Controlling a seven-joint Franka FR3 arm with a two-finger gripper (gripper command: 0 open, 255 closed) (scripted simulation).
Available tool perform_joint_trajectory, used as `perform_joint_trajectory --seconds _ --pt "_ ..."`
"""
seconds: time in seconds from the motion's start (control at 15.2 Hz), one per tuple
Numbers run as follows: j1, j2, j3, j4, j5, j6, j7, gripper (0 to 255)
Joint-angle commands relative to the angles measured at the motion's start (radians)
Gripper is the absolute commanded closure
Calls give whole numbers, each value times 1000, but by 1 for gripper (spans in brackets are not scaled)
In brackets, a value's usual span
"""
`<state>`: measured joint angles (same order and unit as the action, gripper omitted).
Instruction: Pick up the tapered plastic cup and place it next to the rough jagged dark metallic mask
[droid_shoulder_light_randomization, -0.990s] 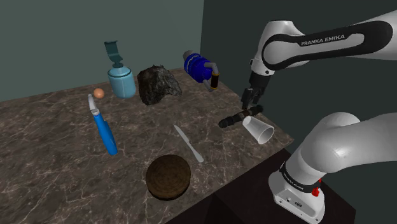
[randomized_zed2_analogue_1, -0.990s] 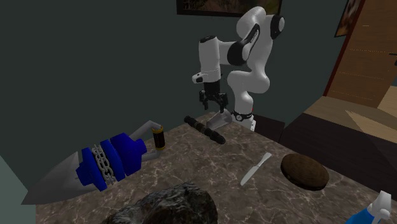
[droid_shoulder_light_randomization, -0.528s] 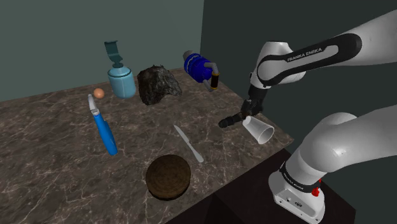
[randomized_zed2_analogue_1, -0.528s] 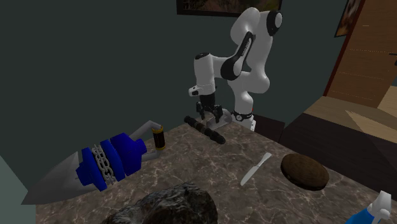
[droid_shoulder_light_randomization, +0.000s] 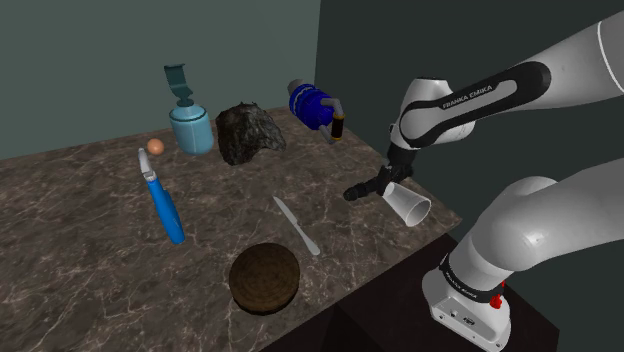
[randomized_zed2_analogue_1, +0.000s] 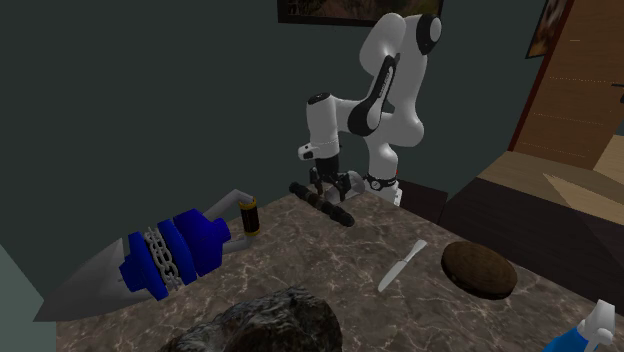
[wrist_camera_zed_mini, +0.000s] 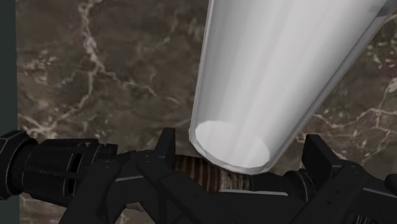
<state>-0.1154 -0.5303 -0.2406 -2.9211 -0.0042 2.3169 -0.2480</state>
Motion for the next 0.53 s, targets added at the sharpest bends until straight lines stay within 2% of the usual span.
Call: perform_joint_trajectory --seconds 0.0,0.2,0.26,0.46 --pt "0 2 0 -1 0 3 0 0" --pt "0 2 0 -1 0 3 0 0" --pt "0 2 0 -1 0 3 0 255" --pt "0 2 0 0 0 3 0 255"
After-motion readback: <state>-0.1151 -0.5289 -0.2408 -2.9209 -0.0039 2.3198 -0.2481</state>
